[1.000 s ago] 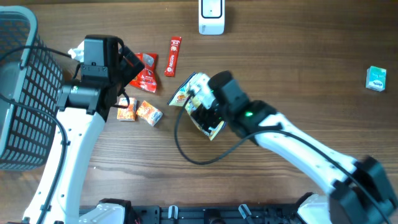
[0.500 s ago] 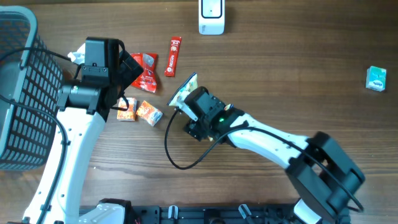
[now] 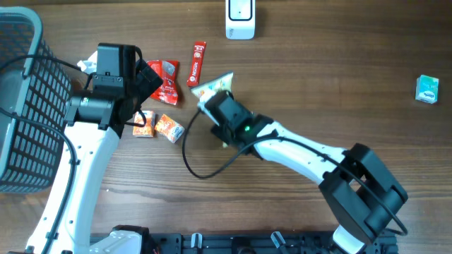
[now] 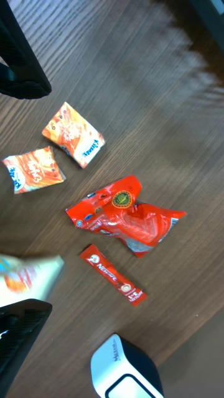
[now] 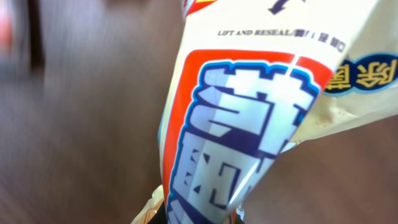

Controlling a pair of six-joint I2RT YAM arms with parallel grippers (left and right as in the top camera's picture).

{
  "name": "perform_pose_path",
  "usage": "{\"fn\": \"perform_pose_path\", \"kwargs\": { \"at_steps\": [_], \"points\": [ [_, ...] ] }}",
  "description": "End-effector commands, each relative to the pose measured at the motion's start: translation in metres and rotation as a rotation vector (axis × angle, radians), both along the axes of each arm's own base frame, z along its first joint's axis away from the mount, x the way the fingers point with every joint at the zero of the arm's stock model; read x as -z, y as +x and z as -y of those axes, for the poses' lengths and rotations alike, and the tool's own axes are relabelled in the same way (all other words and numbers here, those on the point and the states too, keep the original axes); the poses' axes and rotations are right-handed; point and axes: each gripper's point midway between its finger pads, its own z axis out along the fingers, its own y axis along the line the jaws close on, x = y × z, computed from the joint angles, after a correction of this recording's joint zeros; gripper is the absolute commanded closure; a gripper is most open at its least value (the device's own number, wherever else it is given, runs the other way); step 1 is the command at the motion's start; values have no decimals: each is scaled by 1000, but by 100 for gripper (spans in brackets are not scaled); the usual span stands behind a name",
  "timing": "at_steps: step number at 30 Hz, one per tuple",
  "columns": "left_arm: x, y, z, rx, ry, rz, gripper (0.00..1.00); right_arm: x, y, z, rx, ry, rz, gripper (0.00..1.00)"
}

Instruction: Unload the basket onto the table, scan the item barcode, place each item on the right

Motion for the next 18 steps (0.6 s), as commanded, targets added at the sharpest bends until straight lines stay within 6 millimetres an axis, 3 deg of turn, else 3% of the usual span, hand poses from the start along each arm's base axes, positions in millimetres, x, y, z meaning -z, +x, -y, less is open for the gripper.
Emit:
{"fn": "perform_pose_path", "kwargs": {
  "at_steps": [1,5,10,14,18],
  "points": [
    [-7,-1,-5,-4,27,10,0,-82,63,0,141,159,167,96],
    [-4,-4,-6,-4,30,-8,0,-127,107,21,227,254,276,96],
    [-2,-7,-6,-4,31,-22,0,-155,153,57,346,468,350,96],
    [-2,-7,-6,-4,31,-23,0,-159,181,68,357,659,339,96],
    [-2,-7,-6,-4,31,-23,0,-143,205,72,392,780,335,96]
  ]
}}
